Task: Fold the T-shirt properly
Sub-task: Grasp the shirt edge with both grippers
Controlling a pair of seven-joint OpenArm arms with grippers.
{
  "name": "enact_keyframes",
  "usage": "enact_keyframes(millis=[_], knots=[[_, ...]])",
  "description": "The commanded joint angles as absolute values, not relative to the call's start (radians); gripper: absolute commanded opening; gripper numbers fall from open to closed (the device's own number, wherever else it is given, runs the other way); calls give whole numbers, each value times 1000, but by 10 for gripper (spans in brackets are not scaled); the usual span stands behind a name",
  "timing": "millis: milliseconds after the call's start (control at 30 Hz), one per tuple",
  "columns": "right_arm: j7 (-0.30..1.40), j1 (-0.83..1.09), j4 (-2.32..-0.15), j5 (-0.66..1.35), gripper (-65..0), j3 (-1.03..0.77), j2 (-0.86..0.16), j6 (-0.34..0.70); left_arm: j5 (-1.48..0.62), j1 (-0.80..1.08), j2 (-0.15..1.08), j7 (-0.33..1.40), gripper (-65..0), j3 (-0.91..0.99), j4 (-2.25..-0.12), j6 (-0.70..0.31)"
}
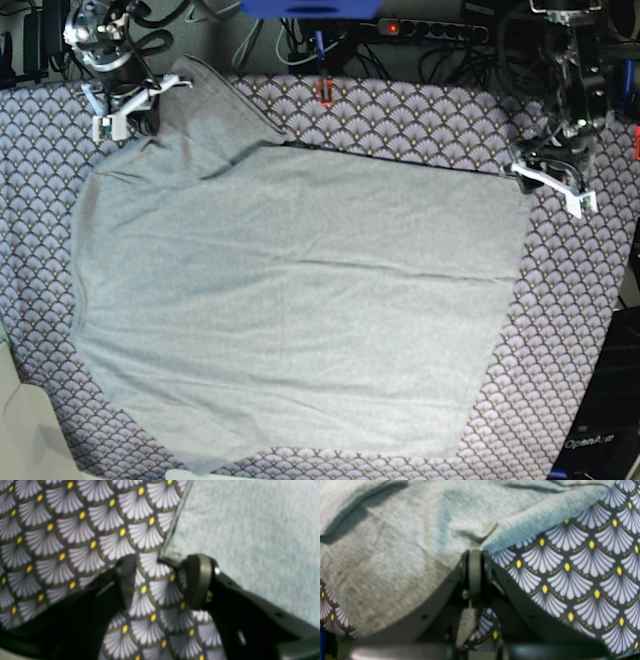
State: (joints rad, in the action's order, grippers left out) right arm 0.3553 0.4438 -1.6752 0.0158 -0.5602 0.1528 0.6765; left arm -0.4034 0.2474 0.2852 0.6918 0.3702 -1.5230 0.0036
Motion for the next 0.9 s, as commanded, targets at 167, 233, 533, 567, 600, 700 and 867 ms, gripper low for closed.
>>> enact_keyframes(millis=[167, 233, 533, 567, 600, 700, 867], knots=[[387, 450, -1679, 1, -650, -559, 157, 698, -404, 208, 297, 676, -327, 367, -1497, 2], [387, 450, -1681, 1, -650, -559, 157, 698, -407, 205, 295, 677, -328, 366, -1491, 2], [387, 450, -1685, 1, -650, -559, 157, 698, -403, 209, 288, 674, -330, 265, -1491, 2], [387, 450, -1685, 1, -650, -559, 157, 698, -403, 209, 288, 674, -330, 257, -1491, 2], [387, 450, -1685, 1, -650, -559, 157, 698, -403, 211, 286, 674, -331, 252, -1491, 2], [387, 450, -1685, 1, -650, -559, 157, 698, -403, 214, 286, 682, -371, 252, -1498, 2], [387, 450, -1685, 1, -650, -559, 157, 698, -403, 234, 292, 682, -548, 252, -1498, 2]])
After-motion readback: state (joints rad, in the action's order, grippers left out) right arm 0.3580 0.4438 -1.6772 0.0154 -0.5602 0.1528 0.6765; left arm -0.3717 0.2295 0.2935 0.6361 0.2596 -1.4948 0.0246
